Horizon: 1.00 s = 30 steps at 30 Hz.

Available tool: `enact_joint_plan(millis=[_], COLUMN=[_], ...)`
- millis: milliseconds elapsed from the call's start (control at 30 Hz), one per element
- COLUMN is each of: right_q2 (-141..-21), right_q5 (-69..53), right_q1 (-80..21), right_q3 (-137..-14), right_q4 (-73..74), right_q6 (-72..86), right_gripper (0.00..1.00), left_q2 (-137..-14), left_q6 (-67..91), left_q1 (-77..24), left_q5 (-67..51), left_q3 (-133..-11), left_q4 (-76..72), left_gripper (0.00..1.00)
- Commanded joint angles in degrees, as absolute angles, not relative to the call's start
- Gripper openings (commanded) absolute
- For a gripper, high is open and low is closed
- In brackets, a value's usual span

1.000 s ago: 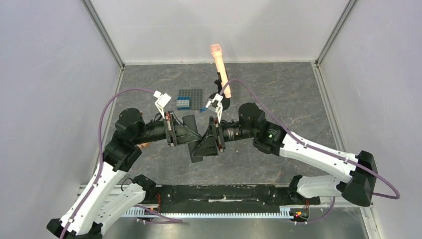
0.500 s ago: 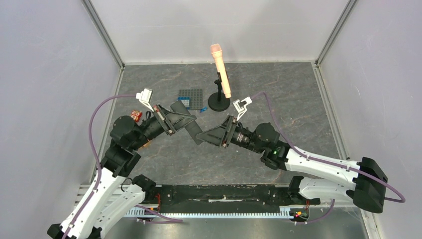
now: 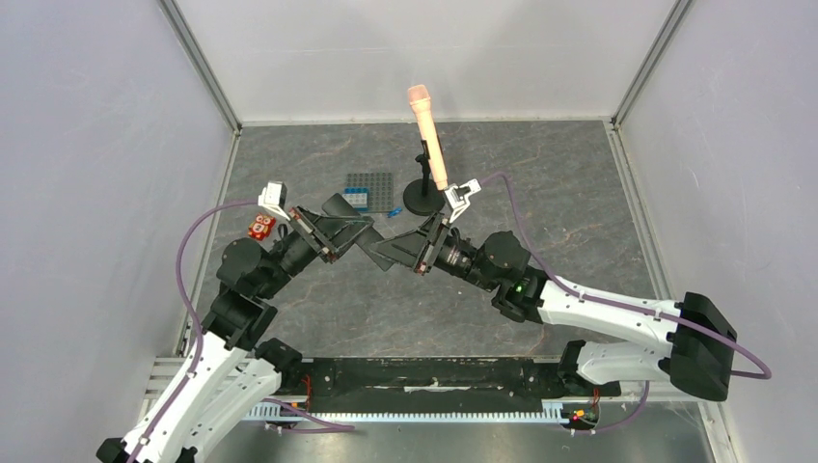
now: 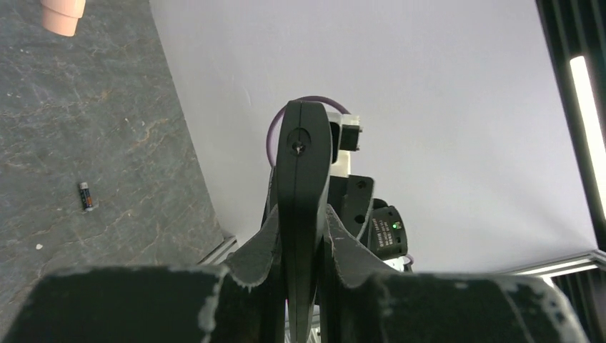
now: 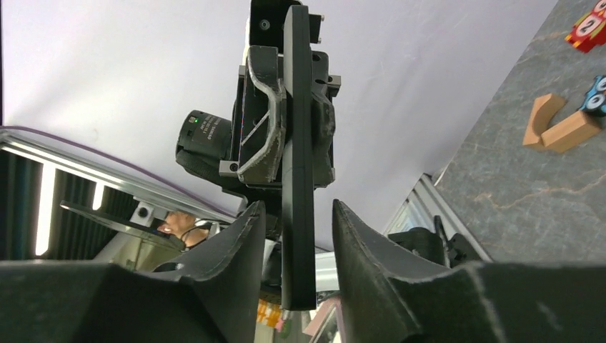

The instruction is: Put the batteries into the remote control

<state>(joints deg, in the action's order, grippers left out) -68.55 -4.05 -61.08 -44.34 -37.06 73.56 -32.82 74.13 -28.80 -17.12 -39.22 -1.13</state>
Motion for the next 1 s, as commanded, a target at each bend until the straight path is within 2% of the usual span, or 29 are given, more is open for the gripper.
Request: enact_joint_plan(millis=[0,100,167,233,367,433,633,733,867,967], right_q2=[-69.02,-68.94,-68.97,-68.76,-68.01,-67.92,-69.08,-69.11,-69.62,-70.72], right_q5=[-4.98,-4.99,-5.77,-6.56,-9.62,-12.76,-22.36,-22.96,-23.06,-23.74], right_q1=[-61.61,-61.69,-61.69,-61.61,-61.07,-60.32,-58.35,-57.88,-57.23,-57.15], right_q3=[-46.68,-46.41,-46.77,-47.11,-46.93,-47.39,-51.56,-52.74,-52.55,-52.80], right_q4=[-40.49,-41.15,-41.06,-40.20,-38.57,-37.75,-33.12,-30.37,-30.49,-30.91], right_q6=[75.75,76.42,76.40,75.82,74.90,75.20,73.43,71.99,72.22,72.48], right_gripper=[0.35,0.17,0.08,0.03,0.01,0.01,0.01,0.01,0.01,0.01], left_q2=[-31.34,-30.90,-30.05,-28.36,-24.83,-23.15,-20.88,-22.22,-23.70,-24.20], left_q6=[77.28,77.44,77.23,75.81,71.42,68.92,65.68,65.22,65.35,65.98], left_q1=[-28.72,-28.65,-28.65,-28.68,-28.72,-28.73,-28.65,-28.66,-28.70,-28.68], left_q5=[-14.72,-15.29,-15.25,-14.91,-15.65,-16.38,-18.18,-20.41,-21.13,-20.52], left_q3=[-38.43,-38.11,-37.82,-37.88,-38.38,-38.98,-39.25,-39.42,-39.25,-39.00], left_q4=[-5.66,-5.71,-5.26,-3.04,1.51,4.11,6.06,5.89,5.82,4.55], left_gripper=[0.02,0.07,0.18,0.33,0.48,0.48,0.37,0.35,0.27,0.27])
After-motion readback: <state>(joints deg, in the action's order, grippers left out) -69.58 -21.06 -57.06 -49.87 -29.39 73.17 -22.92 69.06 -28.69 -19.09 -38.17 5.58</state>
